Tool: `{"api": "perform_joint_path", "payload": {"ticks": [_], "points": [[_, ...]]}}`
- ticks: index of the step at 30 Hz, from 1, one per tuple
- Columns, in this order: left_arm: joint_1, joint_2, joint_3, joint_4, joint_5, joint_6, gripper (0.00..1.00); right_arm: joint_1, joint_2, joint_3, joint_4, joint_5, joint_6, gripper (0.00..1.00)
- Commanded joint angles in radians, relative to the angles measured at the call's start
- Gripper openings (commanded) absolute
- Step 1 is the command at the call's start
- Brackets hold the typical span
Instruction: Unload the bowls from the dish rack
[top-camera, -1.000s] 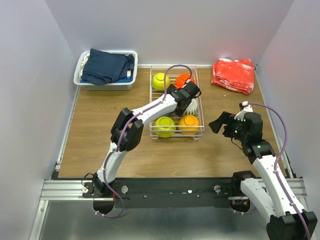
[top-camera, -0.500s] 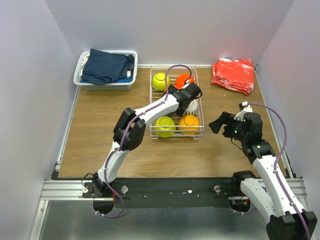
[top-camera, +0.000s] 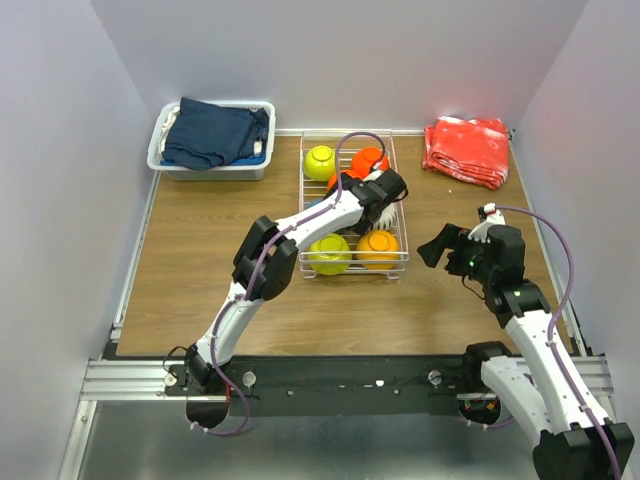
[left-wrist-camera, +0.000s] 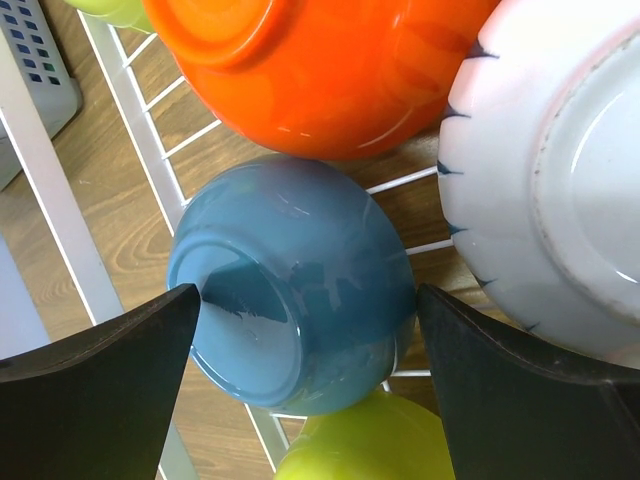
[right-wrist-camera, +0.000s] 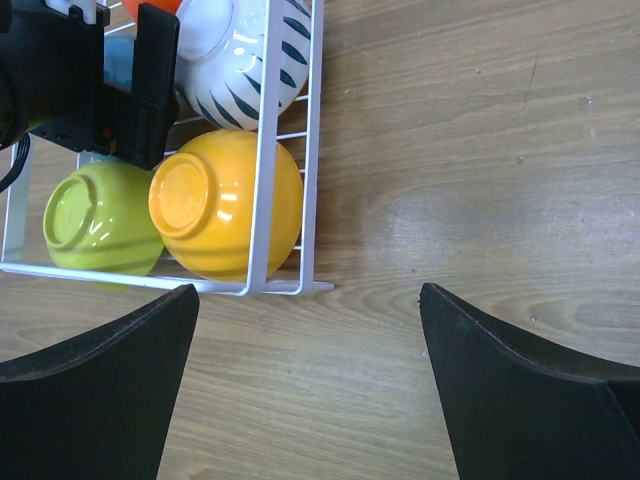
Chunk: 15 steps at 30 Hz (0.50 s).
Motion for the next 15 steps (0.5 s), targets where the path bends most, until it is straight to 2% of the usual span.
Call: {"api": "perform_joint_path", "payload": {"ticks": [1, 13, 15], "points": [[-0.008, 0.039, 0.03, -0.02, -0.032, -0.014, 0.99, 0.006, -0.011, -0.02, 0.027, -0.004, -0.011, 1.0], [-0.008, 0.075, 0.011, -0.048, -0.098, -0.026, 0.99, 0.004, -0.019, -0.026, 0.034, -0.002, -0.01, 1.0], [-0.006, 0.068, 0.01, -0.043, -0.105, -0.02, 0.94, 0.006, -0.019, -0.026, 0.035, -0.002, -0.01, 1.0]]}}
